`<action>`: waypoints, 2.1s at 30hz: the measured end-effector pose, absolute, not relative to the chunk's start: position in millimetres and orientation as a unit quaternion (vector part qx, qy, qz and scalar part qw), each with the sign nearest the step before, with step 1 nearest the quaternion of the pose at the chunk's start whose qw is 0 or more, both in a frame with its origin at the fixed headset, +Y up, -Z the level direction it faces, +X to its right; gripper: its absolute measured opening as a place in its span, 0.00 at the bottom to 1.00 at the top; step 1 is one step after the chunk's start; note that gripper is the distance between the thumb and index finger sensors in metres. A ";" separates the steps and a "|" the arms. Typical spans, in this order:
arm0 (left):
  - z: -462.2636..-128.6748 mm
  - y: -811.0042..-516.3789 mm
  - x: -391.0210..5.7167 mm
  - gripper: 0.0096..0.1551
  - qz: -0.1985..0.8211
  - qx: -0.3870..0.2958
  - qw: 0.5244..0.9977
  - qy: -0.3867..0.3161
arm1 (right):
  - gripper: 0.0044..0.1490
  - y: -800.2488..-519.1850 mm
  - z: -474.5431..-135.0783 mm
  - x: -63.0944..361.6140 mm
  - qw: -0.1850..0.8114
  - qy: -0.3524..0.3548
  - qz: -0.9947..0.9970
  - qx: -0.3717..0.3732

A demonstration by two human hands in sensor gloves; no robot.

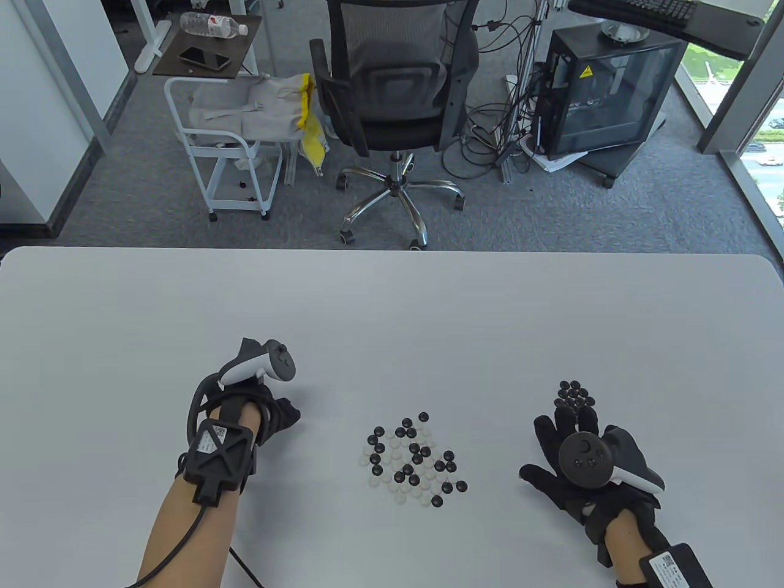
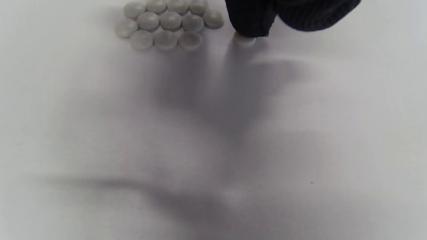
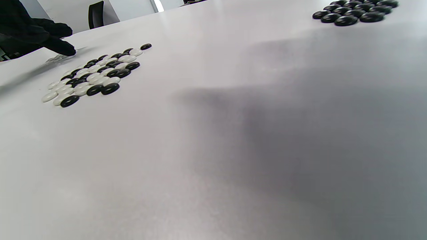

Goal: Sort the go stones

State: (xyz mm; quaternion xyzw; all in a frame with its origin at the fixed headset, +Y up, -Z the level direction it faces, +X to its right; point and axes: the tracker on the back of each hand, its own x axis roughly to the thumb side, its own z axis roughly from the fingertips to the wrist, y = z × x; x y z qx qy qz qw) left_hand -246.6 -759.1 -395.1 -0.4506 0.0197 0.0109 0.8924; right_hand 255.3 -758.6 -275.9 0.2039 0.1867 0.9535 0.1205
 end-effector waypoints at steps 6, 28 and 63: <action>-391.1 -760.2 -262.6 0.40 0.022 -0.450 0.892 0.036 | 0.56 -759.8 -276.2 252.1 0.118 0.192 0.953 0.204; -334.8 -739.5 -148.8 0.37 -0.050 -0.415 0.888 -0.193 | 0.56 -758.7 -275.9 248.3 0.117 0.191 0.953 0.206; -319.9 -777.0 -339.3 0.38 0.127 -0.414 0.901 0.042 | 0.56 -759.8 -275.7 247.6 0.113 0.201 0.951 0.206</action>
